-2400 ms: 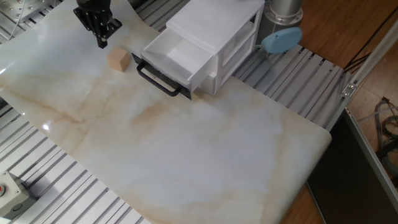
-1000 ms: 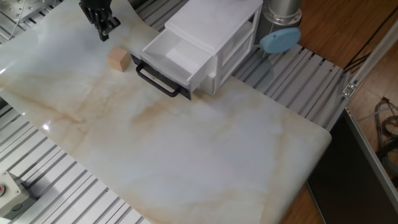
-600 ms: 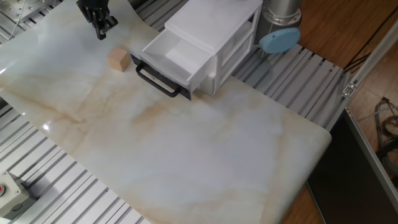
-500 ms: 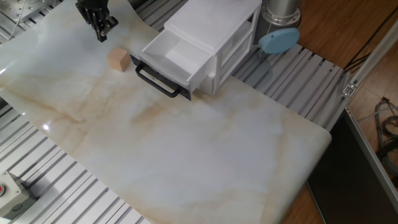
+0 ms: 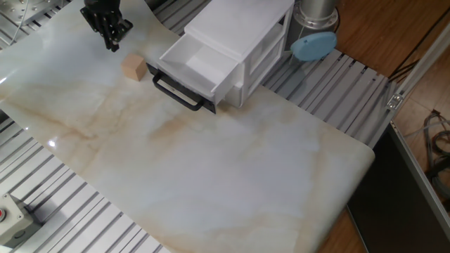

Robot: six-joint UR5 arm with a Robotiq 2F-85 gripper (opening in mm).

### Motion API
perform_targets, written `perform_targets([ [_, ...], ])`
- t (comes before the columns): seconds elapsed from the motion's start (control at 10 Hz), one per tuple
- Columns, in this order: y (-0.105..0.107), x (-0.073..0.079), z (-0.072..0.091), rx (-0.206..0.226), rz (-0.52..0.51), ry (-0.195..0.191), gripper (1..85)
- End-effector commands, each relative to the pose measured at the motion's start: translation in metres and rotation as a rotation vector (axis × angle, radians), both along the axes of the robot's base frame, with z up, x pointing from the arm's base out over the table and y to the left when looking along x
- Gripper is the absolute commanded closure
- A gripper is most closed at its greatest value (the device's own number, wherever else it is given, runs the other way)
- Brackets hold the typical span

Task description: Put things in the drawer

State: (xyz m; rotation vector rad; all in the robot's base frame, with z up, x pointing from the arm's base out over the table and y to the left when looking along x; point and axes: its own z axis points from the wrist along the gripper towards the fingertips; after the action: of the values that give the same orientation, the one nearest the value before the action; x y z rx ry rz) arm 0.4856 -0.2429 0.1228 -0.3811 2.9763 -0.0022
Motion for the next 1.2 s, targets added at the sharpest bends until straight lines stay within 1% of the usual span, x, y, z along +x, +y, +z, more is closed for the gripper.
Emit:
perform_targets([
  [0.0,-0.002,0.001,-0.011,0.011,0.114,-0.02,52.3],
  [0.1,-0.004,-0.001,-0.016,0.006,0.151,-0.016,48.3],
  [0.2,0.001,-0.001,-0.019,0.028,0.155,-0.015,45.3],
  [0.3,0.005,-0.004,-0.02,0.047,0.149,-0.006,40.0],
  [0.4,0.017,-0.004,-0.019,0.1,0.108,-0.007,35.3],
  [0.5,0.018,-0.006,-0.018,0.112,0.097,0.005,32.7],
  [0.6,0.016,-0.008,-0.019,0.105,0.096,0.015,29.7],
  [0.7,0.019,-0.01,-0.023,0.126,0.09,0.013,29.7],
  [0.8,0.017,-0.011,-0.028,0.13,0.087,0.01,29.3],
  [0.9,0.011,-0.01,-0.031,0.122,0.077,0.0,29.3],
  [1.0,0.011,-0.01,-0.034,0.139,0.043,-0.004,28.7],
  [1.1,0.01,-0.011,-0.036,0.144,0.016,-0.001,27.7],
])
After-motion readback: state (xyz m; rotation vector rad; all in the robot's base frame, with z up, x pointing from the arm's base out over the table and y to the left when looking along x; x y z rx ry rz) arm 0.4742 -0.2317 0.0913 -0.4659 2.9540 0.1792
